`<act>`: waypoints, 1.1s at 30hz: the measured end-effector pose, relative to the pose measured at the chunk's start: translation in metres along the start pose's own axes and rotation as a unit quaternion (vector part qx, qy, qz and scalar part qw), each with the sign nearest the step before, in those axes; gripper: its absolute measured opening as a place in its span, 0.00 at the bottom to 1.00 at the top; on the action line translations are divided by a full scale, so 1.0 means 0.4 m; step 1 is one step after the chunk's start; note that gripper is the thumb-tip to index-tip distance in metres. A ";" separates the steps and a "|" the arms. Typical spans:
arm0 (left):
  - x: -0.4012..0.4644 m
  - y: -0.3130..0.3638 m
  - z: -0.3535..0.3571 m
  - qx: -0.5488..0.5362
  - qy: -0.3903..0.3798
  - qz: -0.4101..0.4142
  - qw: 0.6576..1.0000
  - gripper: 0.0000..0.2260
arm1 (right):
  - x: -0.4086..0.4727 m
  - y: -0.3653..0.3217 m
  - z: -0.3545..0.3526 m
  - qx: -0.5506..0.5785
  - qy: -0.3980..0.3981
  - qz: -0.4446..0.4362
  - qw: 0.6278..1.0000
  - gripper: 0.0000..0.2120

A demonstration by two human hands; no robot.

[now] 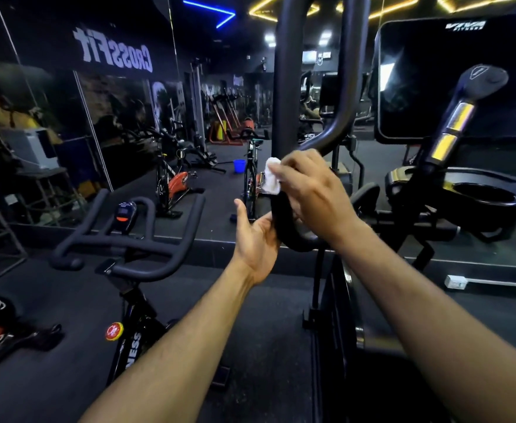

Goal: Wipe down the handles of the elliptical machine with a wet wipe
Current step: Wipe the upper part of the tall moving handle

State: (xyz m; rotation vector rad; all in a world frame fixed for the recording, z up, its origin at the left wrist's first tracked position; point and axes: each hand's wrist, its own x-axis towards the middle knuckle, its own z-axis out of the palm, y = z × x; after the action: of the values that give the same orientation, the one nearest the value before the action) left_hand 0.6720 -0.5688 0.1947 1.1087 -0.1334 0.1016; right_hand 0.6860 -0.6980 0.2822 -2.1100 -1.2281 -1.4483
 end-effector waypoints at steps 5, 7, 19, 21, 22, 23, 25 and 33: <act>0.013 -0.002 -0.032 -0.018 -0.019 -0.016 1.000 0.51 | -0.009 -0.034 0.026 -0.138 -0.125 -0.071 0.980 0.15; 0.016 -0.002 -0.038 -0.032 -0.027 -0.033 0.999 0.49 | -0.053 -0.048 0.036 -0.125 -0.130 -0.058 0.982 0.15; 0.054 -0.004 -0.085 -0.068 -0.136 -0.080 0.985 0.51 | -0.275 -0.120 0.080 0.012 0.069 0.219 0.973 0.11; 0.059 -0.005 -0.089 -0.074 -0.169 -0.093 0.978 0.50 | -0.206 -0.156 0.090 -0.015 0.157 0.300 0.941 0.13; 0.060 0.002 -0.087 -0.073 -0.172 -0.095 0.978 0.49 | -0.168 -0.168 0.096 -0.007 0.188 0.320 0.929 0.13; 0.064 0.005 -0.088 -0.064 -0.170 -0.095 0.979 0.48 | -0.138 -0.181 0.109 0.002 0.206 0.333 0.920 0.13; 0.065 0.014 -0.090 -0.040 -0.183 -0.094 0.978 0.48 | -0.112 -0.209 0.151 -0.006 0.225 0.350 0.909 0.11; 0.043 -0.017 -0.118 -0.048 -0.212 -0.114 0.969 0.45 | -0.205 -0.313 0.261 0.005 0.370 0.499 0.783 0.12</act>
State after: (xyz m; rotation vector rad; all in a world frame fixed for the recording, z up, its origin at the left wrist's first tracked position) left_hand 0.6928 -0.5293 0.1709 1.0290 -0.3870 -0.3479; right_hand 0.6419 -0.5954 0.1382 -1.4353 0.2036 -1.4062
